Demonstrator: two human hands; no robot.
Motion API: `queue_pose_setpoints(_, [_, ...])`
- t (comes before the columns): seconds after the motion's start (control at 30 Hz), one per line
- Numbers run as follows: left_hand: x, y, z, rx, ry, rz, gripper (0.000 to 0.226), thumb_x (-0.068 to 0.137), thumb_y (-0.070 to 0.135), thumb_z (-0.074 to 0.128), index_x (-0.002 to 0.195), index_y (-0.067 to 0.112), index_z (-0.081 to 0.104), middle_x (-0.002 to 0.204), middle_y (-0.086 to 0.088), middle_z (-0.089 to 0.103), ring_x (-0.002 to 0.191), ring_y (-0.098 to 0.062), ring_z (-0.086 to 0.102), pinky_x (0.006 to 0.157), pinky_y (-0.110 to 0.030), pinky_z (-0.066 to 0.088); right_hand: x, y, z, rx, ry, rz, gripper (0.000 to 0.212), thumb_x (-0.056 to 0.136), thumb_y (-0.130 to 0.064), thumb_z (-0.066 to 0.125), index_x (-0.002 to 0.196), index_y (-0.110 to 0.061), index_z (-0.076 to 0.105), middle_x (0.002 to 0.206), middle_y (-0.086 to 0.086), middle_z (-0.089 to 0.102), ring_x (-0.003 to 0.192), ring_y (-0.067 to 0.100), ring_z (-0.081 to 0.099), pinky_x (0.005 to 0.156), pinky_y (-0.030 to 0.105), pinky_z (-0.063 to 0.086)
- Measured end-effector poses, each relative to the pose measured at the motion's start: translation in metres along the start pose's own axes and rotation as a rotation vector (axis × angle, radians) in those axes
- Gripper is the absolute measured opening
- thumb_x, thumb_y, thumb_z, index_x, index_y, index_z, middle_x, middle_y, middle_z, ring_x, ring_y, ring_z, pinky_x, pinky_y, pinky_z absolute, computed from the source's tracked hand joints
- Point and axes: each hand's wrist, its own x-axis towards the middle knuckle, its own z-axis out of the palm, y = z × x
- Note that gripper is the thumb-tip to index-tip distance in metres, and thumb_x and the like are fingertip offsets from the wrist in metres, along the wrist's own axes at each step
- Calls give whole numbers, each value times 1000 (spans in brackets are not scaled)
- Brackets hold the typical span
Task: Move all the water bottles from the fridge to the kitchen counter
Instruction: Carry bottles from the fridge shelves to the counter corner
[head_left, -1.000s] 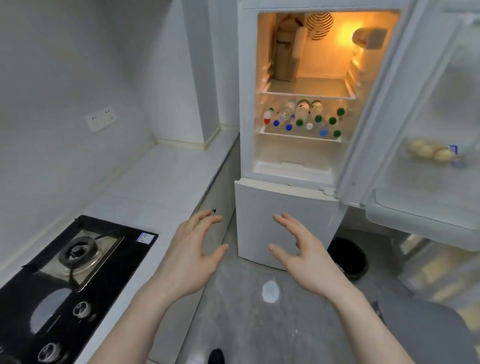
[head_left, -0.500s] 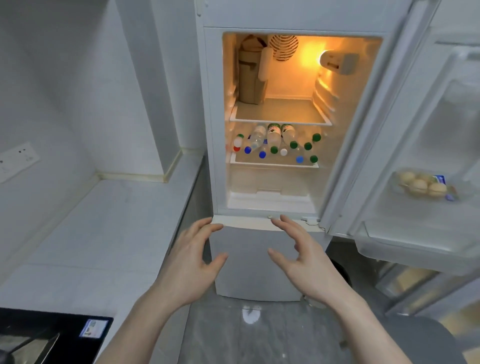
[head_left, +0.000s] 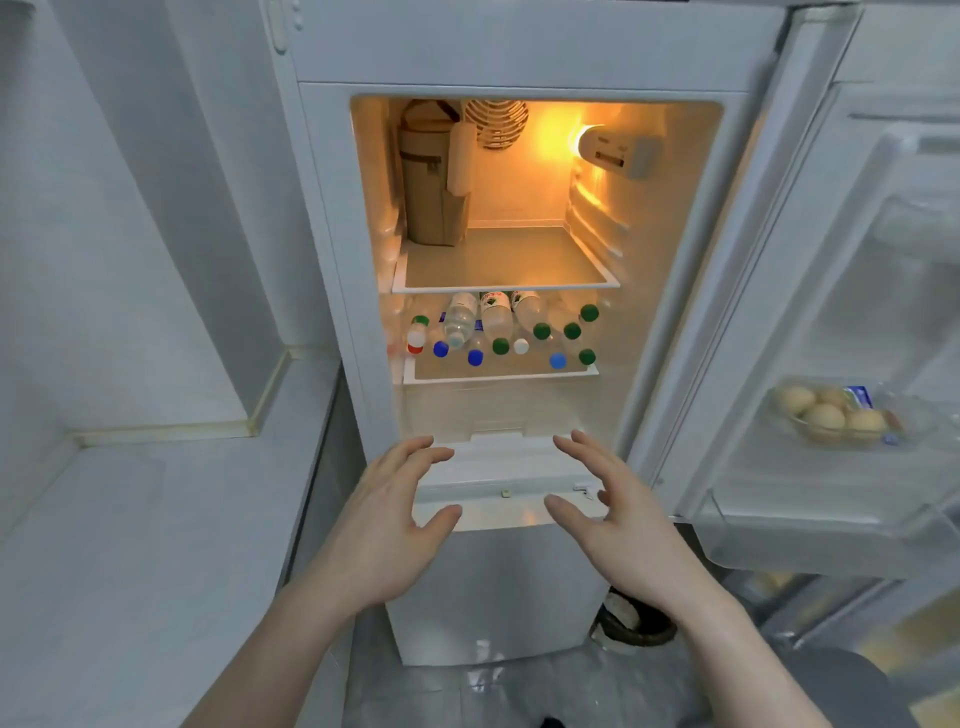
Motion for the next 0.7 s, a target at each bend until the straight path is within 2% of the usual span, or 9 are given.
queue_pose_setpoints(0.1, [33,-3,4,23,7,9,55,96,44,62,147,40,42,156,24,31,144,-3,28,116,-22,26,34,9,-4,13,10,-11,60,96,-40,68,149,-51,43,160,-33,27,147,-9,28,124,38,32])
queue_pose_setpoints(0.17, [59,-6,8,33,12,0,55,96,44,62,147,39,42,155,23,32,145,-3,28,115,-21,25,62,16,-7,30,6,-15,60,95,-39,69,148,-52,44,160,-33,28,146,-8,30,123,37,32])
queue_pose_setpoints(0.43, [175,-6,26,56,79,-47,52,95,43,65,143,40,46,138,31,37,134,1,38,108,-19,32,186,48,-29,73,-24,-26,60,94,-38,70,147,-50,44,157,-30,34,144,1,37,119,37,39])
queue_pose_setpoints(0.53, [209,-6,37,12,86,-66,52,93,42,68,142,39,48,136,32,40,130,0,43,109,-25,38,223,56,-40,102,-33,-21,58,95,-31,71,144,-49,46,152,-24,41,136,5,45,109,30,43])
queue_pose_setpoints(0.7, [243,-22,46,2,48,-131,55,93,39,69,143,37,47,139,24,43,127,-6,48,104,-25,42,260,64,-39,118,-57,5,57,95,-30,71,146,-43,48,142,-21,47,124,4,53,95,25,47])
